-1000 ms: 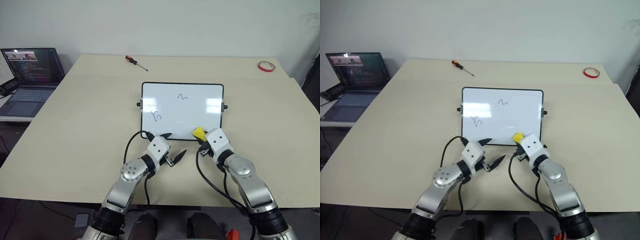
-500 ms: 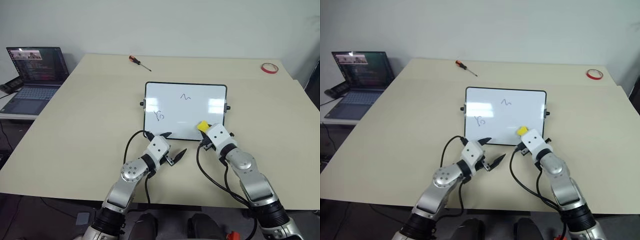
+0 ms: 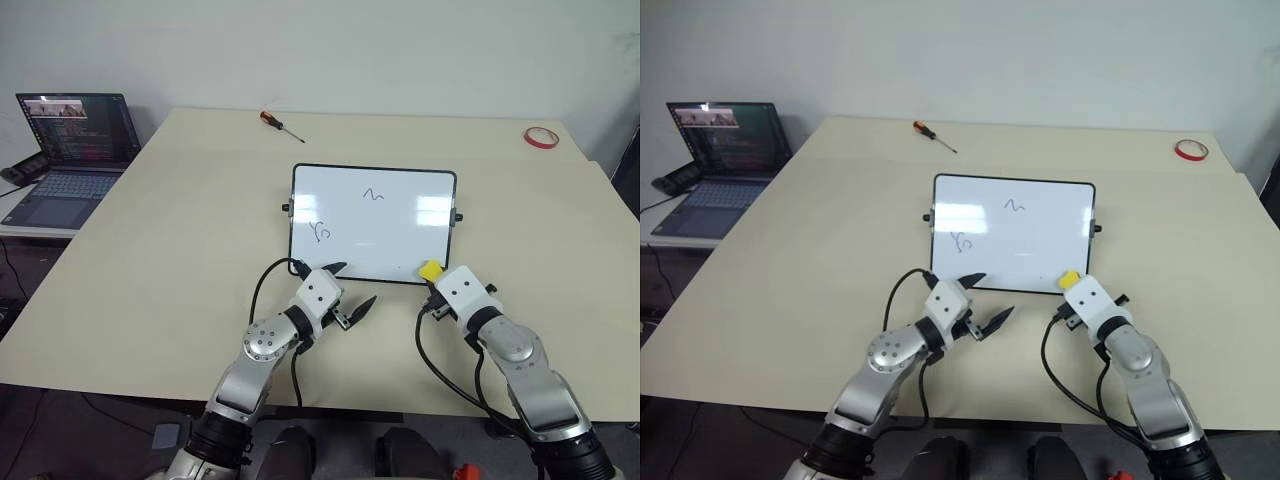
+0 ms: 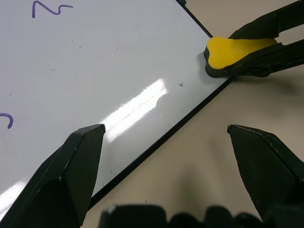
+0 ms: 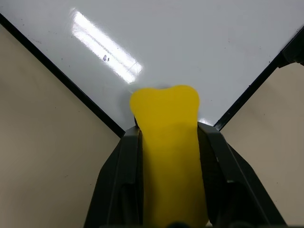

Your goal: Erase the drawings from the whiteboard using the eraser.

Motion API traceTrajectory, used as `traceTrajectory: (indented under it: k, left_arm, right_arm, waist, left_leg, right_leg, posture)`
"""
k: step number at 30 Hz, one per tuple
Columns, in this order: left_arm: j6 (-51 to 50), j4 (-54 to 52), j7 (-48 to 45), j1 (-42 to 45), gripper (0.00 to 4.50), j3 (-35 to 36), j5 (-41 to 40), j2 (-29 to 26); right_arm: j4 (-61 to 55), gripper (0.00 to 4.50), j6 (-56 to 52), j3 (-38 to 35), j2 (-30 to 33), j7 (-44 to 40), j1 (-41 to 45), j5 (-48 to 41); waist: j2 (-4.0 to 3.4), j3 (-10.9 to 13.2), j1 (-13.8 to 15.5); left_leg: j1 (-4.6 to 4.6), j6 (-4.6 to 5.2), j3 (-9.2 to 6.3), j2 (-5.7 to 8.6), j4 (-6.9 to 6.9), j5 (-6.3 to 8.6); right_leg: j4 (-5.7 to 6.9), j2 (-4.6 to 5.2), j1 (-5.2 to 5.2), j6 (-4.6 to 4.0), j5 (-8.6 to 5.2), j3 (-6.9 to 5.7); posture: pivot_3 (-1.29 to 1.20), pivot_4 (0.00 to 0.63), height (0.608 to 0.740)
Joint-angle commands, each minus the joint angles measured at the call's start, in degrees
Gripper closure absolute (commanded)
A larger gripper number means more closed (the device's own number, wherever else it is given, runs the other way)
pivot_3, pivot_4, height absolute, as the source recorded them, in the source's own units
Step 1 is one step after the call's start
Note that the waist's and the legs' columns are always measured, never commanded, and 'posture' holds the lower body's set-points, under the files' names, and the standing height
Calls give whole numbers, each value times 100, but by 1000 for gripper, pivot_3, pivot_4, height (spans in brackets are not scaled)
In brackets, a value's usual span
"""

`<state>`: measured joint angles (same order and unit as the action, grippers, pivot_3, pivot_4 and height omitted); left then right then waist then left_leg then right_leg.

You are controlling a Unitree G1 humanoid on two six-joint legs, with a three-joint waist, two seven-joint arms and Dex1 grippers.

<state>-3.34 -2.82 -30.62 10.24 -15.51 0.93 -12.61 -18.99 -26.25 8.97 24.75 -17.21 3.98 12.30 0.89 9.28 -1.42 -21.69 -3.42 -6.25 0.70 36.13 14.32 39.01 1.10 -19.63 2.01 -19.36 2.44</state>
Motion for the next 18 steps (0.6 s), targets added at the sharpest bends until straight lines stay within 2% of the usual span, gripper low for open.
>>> traceTrajectory:
  k: [1,11,18]
  left_arm:
    - [110,-111,30,105,0,-6,-28,52]
    - [96,-207,26,-23,0,-1,-24,25]
    - [40,-292,108,-66,0,56,-12,-2]
  right_arm:
    - [253,3299,-186,-43,-105,2,138,-3]
    - [878,3299,348,593,-736,-23,739,99]
    - [1075,3299,519,740,-640,-145,845,222]
  waist:
    - [1,1,-13]
    - [5,3,-140]
    - [5,3,-139]
  left_leg:
    - [0,0,0,0,0,0]
    - [17,0,13,-18,-6,0]
    - [15,0,12,-15,-6,0]
  right_leg:
    - [0,0,0,0,0,0]
    - [3,-13,-1,-1,2,8]
    - [2,-10,-1,-2,2,8]
  posture:
    - [0,150,740]
    - [0,150,740]
    - [0,150,740]
